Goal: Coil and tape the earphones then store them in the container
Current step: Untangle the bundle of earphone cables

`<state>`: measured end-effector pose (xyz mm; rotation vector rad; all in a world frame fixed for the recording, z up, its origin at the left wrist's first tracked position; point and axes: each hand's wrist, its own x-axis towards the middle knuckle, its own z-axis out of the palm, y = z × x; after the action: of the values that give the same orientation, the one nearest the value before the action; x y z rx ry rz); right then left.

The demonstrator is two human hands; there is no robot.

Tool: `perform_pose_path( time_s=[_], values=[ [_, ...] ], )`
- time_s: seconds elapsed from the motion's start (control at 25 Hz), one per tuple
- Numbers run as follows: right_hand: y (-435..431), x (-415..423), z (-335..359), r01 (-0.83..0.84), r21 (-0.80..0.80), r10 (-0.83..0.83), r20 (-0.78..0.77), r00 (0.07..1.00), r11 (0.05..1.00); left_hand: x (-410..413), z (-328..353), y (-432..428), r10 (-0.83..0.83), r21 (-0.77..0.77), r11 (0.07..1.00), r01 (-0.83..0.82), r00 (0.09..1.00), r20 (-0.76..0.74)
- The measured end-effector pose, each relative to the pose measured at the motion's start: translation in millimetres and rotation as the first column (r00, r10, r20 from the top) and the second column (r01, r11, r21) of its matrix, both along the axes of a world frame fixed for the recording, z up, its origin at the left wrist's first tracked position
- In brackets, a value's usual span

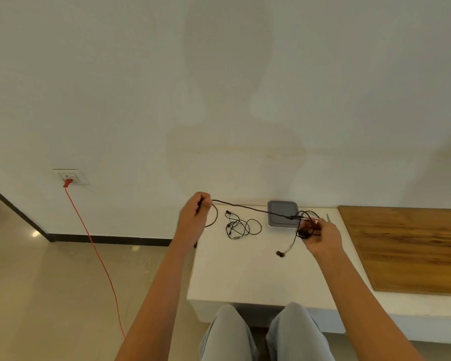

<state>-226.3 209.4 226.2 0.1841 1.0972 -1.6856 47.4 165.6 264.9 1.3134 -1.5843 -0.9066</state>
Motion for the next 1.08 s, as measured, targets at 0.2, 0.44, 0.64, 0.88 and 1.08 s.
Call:
perform_pose_path(
  time_s=[0.2,0.44,0.64,0.88,1.08],
  values=[
    [9,-19,-32,-0.015,0.270,0.081,-0.233,0.969,0.963,12,-3,-14,0.375,0.088,0.926,-0.367,0.921,-0.104],
    [21,-23,-53,-0.130,0.293,0.174,-0.131,0.976,0.947,23,16,-25,0.625,0.076,0.765,-0.640,0.709,-0.327],
    [15,-2,-32,-0.281,0.031,0.281,0.005,0.960,0.959,15,8,-17,0.462,0.090,0.886,-0.454,0.859,-0.218],
    [3,28,6,-0.451,-0.240,0.447,-0.077,0.891,0.859,-28,-15,11,-0.093,0.235,0.969,0.078,0.994,0.052],
    [1,43,23,-0.571,-0.278,0.514,-0.254,0.819,0.772,-45,-26,19,-0.423,0.392,0.837,0.382,0.906,0.020]
  ],
)
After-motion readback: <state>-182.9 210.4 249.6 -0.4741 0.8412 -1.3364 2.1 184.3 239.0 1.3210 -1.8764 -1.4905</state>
